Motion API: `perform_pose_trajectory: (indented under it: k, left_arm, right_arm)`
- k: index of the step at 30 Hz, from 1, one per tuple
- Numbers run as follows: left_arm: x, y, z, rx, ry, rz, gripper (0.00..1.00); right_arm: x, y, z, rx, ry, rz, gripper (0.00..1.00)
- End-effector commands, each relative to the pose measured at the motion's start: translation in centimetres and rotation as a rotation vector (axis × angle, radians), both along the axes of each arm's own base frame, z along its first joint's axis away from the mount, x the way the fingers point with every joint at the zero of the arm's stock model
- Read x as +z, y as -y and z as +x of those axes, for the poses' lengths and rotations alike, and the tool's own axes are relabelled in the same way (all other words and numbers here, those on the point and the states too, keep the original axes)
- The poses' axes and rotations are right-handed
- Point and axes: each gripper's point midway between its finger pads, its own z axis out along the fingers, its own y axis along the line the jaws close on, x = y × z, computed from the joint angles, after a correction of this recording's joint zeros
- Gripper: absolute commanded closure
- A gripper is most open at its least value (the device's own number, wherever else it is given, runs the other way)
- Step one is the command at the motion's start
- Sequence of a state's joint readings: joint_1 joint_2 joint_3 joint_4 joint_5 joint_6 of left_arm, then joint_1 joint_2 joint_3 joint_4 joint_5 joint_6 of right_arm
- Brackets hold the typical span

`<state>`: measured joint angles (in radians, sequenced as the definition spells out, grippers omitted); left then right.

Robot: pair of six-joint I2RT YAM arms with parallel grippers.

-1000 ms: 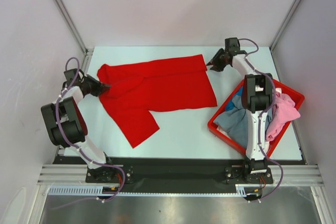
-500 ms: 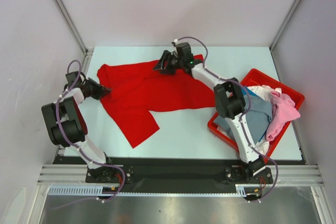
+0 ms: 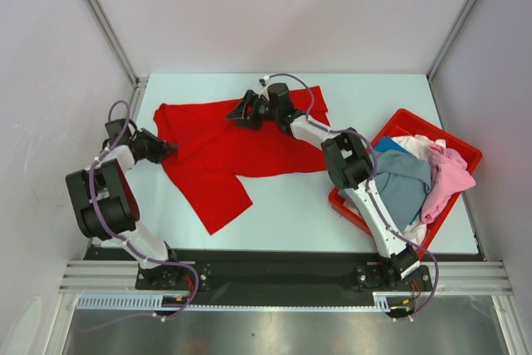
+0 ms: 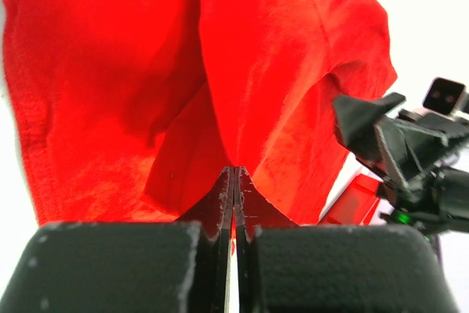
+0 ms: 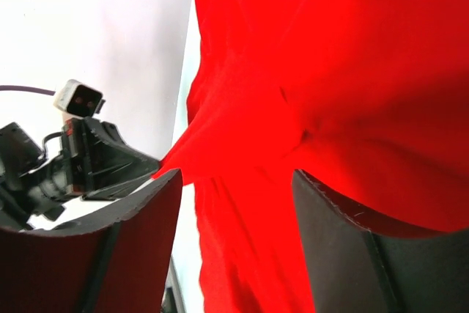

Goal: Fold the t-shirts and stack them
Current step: Fold the tshirt

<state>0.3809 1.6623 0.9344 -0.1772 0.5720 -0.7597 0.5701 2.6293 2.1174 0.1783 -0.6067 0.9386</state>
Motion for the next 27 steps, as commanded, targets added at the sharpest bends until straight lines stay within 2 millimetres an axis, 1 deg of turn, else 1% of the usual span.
perform_pose_trajectory:
  k: [1,2,3,4,5,6,7,8,9,11,13,15,16,18,19,20,23,25,26,27]
  left_arm:
    - [3.5,-0.8,1.8,0.007,0.108,0.009,1.0]
    - [3.9,-0.5,1.6,0.009,0.111,-0.001,1.0]
    - [4.0,-0.4,1.4,0.014,0.116,-0.003,1.0]
    - [3.5,0.0,0.7,0.017,0.104,-0.012,1.0]
    - [3.8,0.1,0.3,0.021,0.113,-0.011,1.0]
    - [3.7,0.2,-0.1,0.023,0.109,-0.01,0.99]
    - [3.0,0.4,-0.7,0.023,0.088,-0.018,1.0]
    - [3.0,0.6,-1.1,0.021,0.086,-0.019,1.0]
    - [2.8,0.7,-1.3,0.022,0.081,-0.019,1.0]
    - [2.4,0.8,-1.6,0.032,0.071,-0.03,1.0]
    - [2.8,0.7,-1.0,0.038,0.094,-0.037,1.0]
    - [3.3,0.6,-0.2,0.045,0.112,-0.055,0.99]
    - [4.2,0.4,0.5,0.044,0.135,-0.049,1.0]
    - [4.5,0.0,1.1,0.047,0.138,-0.044,1.0]
    - [5.2,-0.2,1.7,0.047,0.155,-0.036,1.0]
    - [5.4,-0.4,2.0,0.049,0.16,-0.035,1.0]
    - [6.2,-0.5,2.6,0.058,0.178,-0.04,1.0]
    - [6.1,-0.4,2.5,0.062,0.178,-0.047,0.99]
    - [6.2,-0.4,2.6,0.064,0.182,-0.053,1.0]
    - [6.1,-0.4,2.5,0.064,0.178,-0.057,0.99]
  right_arm:
    - [1.6,-2.6,0.1,0.042,0.091,0.071,0.32]
    - [1.2,-2.9,0.1,0.041,0.083,0.07,0.32]
    - [1.3,-3.2,0.2,0.043,0.087,0.072,0.32]
    - [1.2,-3.2,0.3,0.034,0.086,0.07,0.32]
    - [1.0,-3.1,0.4,0.028,0.083,0.065,0.32]
    - [0.5,-2.9,0.4,0.024,0.071,0.055,0.32]
    - [0.9,-2.7,0.4,0.022,0.079,0.059,0.32]
    - [0.5,-2.7,0.3,0.025,0.072,0.057,0.32]
    - [0.1,-2.6,0.1,0.024,0.06,0.052,0.32]
    - [0.1,-2.6,-0.2,0.035,0.06,0.065,0.33]
    - [-0.4,-2.7,-0.5,0.043,0.057,0.072,0.34]
    - [-0.4,-2.7,-0.6,0.049,0.068,0.081,0.34]
    - [-0.4,-2.8,-0.5,0.05,0.069,0.085,0.34]
    - [-0.7,-2.9,-0.6,0.051,0.064,0.091,0.34]
    - [-0.8,-2.8,-0.6,0.051,0.058,0.096,0.34]
    - [-0.8,-3.0,-0.7,0.055,0.06,0.101,0.34]
    - [-0.3,-3.6,-1.0,0.062,0.066,0.13,0.34]
    - [-0.1,-3.9,-1.0,0.057,0.069,0.157,0.34]
    - [0.3,-4.3,-1.1,0.056,0.062,0.171,0.34]
    - [-0.1,-4.5,-1.2,0.054,0.053,0.178,0.34]
